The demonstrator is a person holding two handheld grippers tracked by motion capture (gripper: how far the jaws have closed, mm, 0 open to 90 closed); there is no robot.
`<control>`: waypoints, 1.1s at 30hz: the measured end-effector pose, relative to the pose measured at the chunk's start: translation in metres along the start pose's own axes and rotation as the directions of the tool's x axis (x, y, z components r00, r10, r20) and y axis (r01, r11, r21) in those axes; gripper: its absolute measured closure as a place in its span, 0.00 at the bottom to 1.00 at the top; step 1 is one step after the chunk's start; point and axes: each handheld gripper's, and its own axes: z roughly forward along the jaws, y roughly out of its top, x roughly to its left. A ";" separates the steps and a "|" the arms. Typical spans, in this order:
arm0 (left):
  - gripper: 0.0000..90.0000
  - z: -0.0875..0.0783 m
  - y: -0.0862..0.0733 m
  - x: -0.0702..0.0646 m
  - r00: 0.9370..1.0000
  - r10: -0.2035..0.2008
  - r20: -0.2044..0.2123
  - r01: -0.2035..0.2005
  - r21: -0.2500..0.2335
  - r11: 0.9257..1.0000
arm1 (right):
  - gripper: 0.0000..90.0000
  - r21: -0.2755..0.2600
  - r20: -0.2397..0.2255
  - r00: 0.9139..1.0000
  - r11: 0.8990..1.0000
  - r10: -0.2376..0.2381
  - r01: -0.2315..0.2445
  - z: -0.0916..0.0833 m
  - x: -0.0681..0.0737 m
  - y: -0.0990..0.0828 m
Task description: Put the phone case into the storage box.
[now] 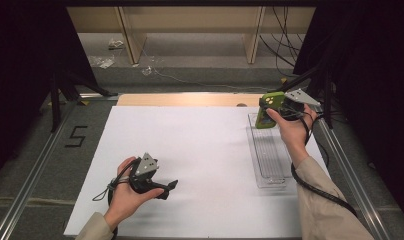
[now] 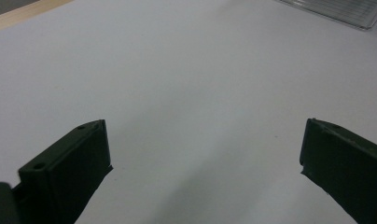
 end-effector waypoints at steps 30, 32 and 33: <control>0.01 0.000 0.000 0.000 1.000 -0.002 0.002 0.002 0.000 1.000 | 0.19 0.014 0.002 1.000 1.000 -0.010 0.010 0.011 0.002 -0.003; 0.01 0.000 0.000 0.000 1.000 -0.002 0.002 0.002 0.000 1.000 | 0.19 0.014 0.002 1.000 1.000 -0.010 0.010 0.012 0.002 -0.003; 0.01 0.000 0.000 0.000 1.000 -0.002 0.001 0.002 0.001 1.000 | 0.19 0.014 0.003 1.000 1.000 -0.010 0.010 0.012 0.002 -0.002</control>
